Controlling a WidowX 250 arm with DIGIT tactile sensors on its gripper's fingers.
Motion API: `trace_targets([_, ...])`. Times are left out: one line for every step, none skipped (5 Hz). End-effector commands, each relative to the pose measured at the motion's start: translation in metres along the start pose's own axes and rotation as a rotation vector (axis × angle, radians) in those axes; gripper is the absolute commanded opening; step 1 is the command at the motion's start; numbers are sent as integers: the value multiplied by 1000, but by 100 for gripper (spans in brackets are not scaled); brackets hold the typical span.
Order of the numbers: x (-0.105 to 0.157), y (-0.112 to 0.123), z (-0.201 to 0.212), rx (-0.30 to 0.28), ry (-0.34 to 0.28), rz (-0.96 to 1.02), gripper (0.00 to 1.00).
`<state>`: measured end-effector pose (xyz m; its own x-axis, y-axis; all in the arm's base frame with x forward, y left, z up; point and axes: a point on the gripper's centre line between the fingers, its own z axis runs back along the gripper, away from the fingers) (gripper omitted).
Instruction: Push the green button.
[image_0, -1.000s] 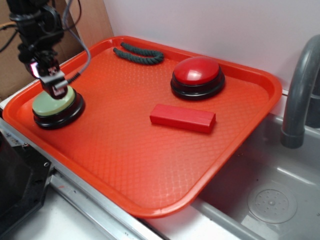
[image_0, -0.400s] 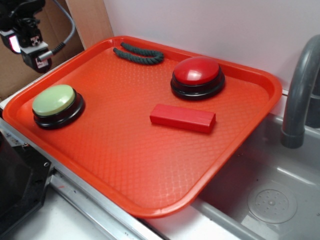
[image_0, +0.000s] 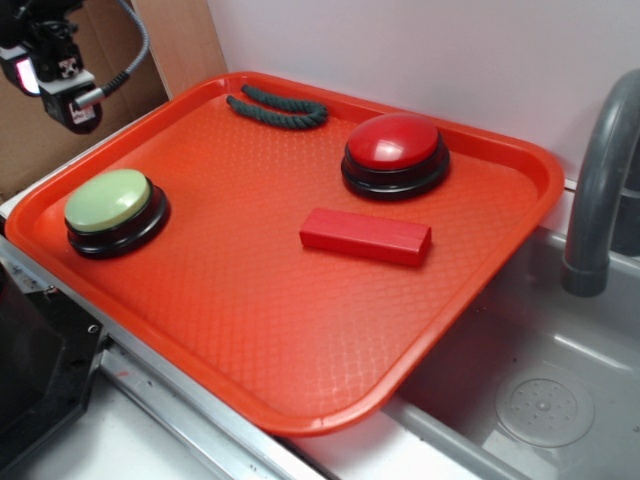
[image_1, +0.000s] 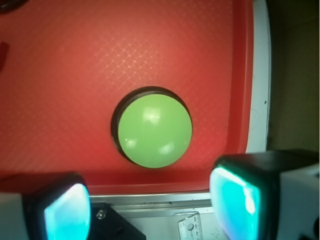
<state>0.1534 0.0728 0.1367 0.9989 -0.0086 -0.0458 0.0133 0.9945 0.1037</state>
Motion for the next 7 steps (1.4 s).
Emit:
trace_targets([8, 8, 24, 13, -60, 16, 100])
trace_targets([8, 7, 29, 15, -66, 18, 100])
trace_targets([10, 5, 37, 8, -64, 16, 100])
trace_targets([12, -2, 45, 13, -60, 15, 100])
trace_targets([12, -6, 54, 15, -59, 12, 100])
trace_targets([7, -8, 64, 8, -98, -12, 100])
trace_targets([5, -2, 52, 41, -53, 45, 100])
